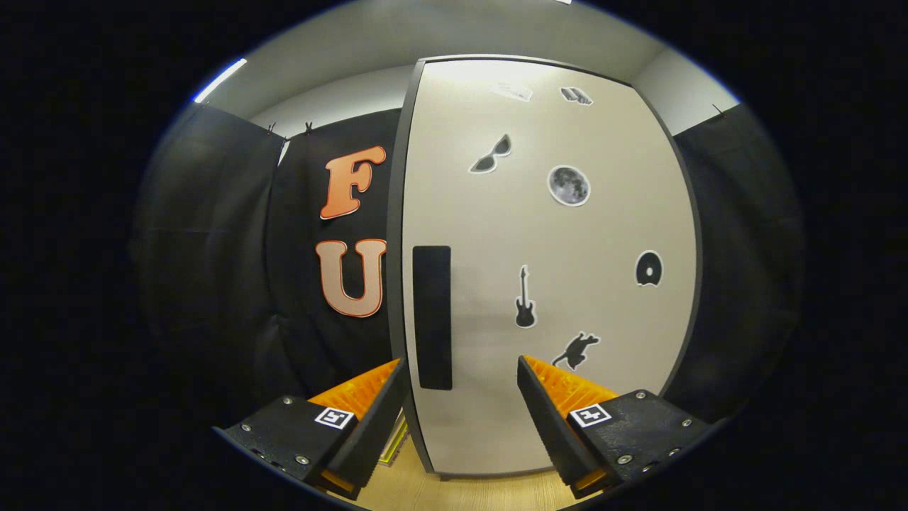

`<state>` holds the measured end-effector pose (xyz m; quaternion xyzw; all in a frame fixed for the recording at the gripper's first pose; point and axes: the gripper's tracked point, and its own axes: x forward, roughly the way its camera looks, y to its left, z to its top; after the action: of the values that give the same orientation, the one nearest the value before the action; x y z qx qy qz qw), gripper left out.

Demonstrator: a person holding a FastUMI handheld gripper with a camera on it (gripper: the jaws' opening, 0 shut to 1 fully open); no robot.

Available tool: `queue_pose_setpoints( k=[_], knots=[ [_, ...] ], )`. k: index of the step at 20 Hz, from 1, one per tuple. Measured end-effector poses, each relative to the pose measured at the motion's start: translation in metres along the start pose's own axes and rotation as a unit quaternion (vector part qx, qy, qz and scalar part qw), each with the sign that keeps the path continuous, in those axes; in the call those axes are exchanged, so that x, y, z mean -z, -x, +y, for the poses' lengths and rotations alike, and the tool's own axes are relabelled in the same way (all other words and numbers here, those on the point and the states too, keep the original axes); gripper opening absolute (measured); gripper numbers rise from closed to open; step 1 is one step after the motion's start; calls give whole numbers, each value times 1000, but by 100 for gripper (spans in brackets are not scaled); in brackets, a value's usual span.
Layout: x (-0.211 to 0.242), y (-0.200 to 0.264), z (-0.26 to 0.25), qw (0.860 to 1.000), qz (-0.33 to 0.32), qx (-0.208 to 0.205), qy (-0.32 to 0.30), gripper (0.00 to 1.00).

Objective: Open the shoe cabinet door, grab the shoes and put them into the shoe cabinet, then close the shoe cabinet door.

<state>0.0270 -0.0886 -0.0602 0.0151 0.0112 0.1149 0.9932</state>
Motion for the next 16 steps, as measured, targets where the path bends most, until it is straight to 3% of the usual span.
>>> queue_pose_setpoints(
  k=[9,16],
  knots=[
    [-27,129,-38,999,11,39,5,95],
    [-35,183,-50,998,-4,66,21,95]
  ],
)
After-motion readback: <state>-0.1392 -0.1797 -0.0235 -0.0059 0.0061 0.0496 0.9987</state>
